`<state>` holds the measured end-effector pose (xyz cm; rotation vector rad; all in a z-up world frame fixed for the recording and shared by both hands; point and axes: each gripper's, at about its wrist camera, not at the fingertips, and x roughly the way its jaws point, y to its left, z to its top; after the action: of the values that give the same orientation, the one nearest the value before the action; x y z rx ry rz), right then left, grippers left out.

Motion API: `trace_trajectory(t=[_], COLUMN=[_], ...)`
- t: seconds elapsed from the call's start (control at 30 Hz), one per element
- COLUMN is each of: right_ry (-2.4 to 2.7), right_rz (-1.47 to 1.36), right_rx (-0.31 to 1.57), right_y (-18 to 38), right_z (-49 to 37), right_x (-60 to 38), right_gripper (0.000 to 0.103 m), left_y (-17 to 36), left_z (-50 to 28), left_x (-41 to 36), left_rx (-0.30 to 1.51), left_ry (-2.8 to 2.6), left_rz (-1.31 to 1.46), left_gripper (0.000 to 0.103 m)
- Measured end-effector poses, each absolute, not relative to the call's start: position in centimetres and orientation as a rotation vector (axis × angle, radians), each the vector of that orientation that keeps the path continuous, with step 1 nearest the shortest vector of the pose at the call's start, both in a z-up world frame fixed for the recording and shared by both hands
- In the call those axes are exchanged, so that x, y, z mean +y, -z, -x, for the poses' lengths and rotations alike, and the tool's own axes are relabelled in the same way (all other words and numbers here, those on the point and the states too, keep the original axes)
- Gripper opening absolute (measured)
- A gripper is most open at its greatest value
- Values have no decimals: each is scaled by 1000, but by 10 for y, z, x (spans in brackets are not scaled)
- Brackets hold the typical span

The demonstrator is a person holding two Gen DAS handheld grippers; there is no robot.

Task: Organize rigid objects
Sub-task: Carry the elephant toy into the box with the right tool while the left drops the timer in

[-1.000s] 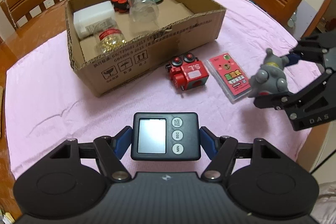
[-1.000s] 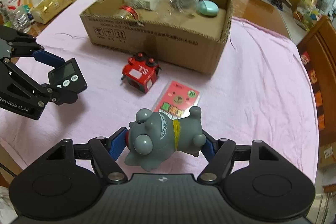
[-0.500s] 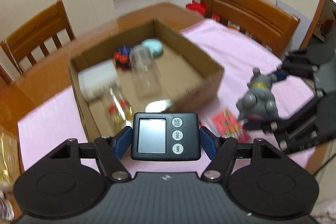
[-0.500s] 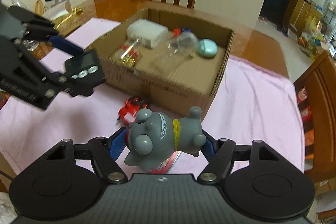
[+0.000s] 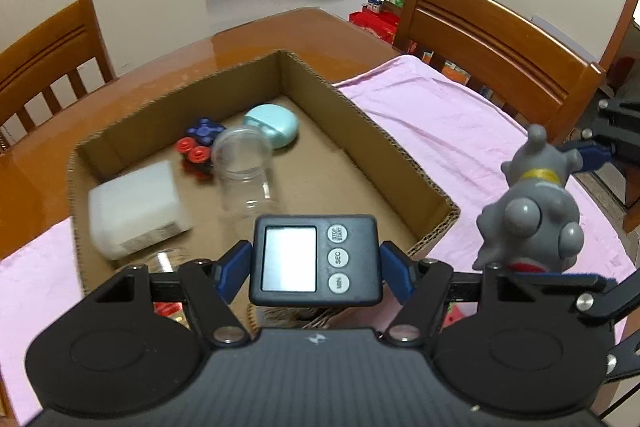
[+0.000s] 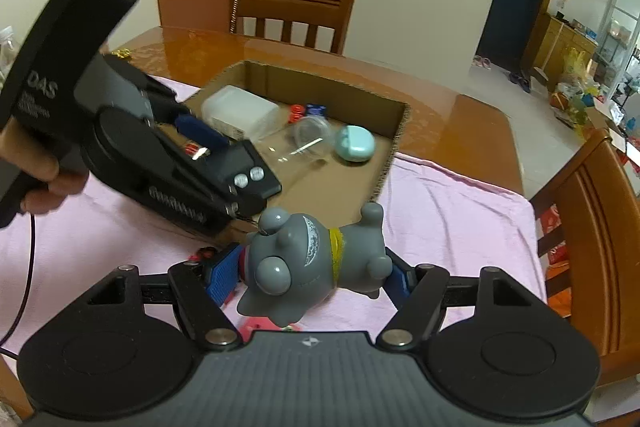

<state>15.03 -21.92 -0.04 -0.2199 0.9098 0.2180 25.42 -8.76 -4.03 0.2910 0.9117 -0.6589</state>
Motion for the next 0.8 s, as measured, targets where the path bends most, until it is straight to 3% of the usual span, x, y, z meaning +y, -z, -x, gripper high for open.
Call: trace_trajectory(t=[0.1,0.23,0.4,0.8], right_ry=[-203,-190,-201,-295], right_rz=[226,231,247,280], right_rx=[919,931,922,903], right_y=[2,4,2,3], right_z=[-153,-156,-164,-241], right_x=[-224,-230,-230,-209], right_gripper=[76,76,76,76], left_y=[43,36,19,8], left_z=[-257,-254,-248,-205], left_x=[-91,-90,-67,6], left_rx=[899,860,813,841], left_ry=[667,643,572,318], left_rz=[-247,-226,-202,-166], left_gripper=[69,87,99,100])
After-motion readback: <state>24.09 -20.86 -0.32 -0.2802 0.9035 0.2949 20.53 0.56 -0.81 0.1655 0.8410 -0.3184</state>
